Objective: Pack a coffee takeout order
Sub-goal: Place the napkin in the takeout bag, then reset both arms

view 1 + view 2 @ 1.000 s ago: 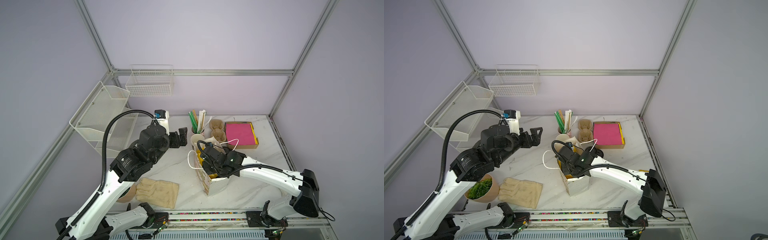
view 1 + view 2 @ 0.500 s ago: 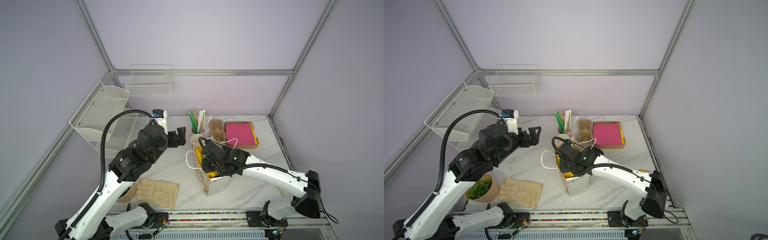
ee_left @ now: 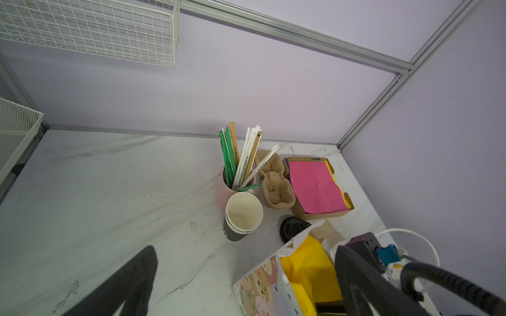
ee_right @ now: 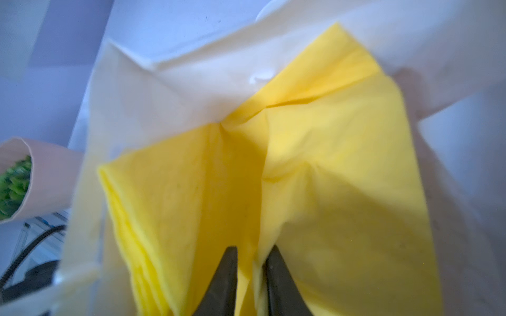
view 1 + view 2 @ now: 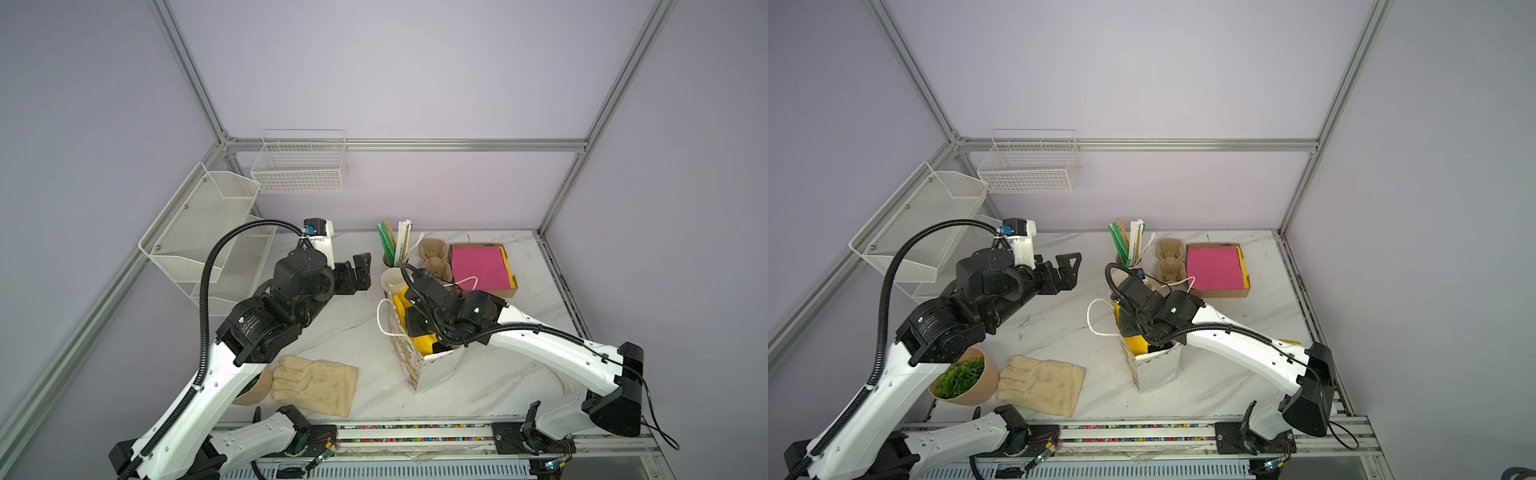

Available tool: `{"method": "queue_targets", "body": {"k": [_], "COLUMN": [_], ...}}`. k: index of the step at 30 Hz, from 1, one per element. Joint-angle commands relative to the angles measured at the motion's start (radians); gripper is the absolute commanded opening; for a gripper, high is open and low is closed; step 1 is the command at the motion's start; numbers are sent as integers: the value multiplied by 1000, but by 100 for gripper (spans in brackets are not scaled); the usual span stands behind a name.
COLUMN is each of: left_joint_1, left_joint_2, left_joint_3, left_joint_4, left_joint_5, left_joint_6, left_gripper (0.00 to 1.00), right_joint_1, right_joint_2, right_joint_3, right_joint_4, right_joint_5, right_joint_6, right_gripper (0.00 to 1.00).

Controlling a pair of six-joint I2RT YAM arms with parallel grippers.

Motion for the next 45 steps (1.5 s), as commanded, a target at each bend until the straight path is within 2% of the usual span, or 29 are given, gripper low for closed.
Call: {"method": "queue_targets", "body": {"k": [1, 4, 12, 16, 21, 25, 28, 31, 34, 40, 45], "left_joint_1": [9, 10, 18, 29, 56, 99, 142, 188, 240, 335, 360], "left_joint_2": [-12, -8, -4, -3, -5, 1, -1, -7, -6, -7, -19], "left_joint_3": [-7, -6, -16, -29, -50, -65, -87, -127, -168, -241, -307], "left_joint_4": [42, 42, 51, 54, 76, 87, 101, 136, 165, 208, 247], "left_joint_5": [9, 11, 17, 22, 56, 107, 150, 192, 223, 284, 231], "left_joint_6": [8, 11, 14, 18, 20, 22, 20, 16, 14, -1, 7], "left_gripper": [100, 100, 100, 100, 100, 100, 100, 100, 100, 100, 100], "right_joint_1": [-12, -17, -19, -18, -19, -18, -18, -30, -83, -366, -474], "right_joint_2": [-31, -37, -33, -61, -73, -67, -74, -82, -103, -162, -154], "right_joint_3": [35, 62, 158, 197, 244, 297, 326, 338, 321, 243, 189], "right_joint_4": [-39, -38, -26, -11, 11, 1, 4, 7, 27, 77, 103], "right_joint_5": [47, 53, 26, 38, 31, 69, 141, 277, 409, 360, 421], "right_joint_6": [-2, -9, -65, -92, -112, -121, -122, -127, -119, -106, -91], "right_gripper": [30, 39, 49, 63, 75, 83, 97, 97, 97, 97, 97]}}
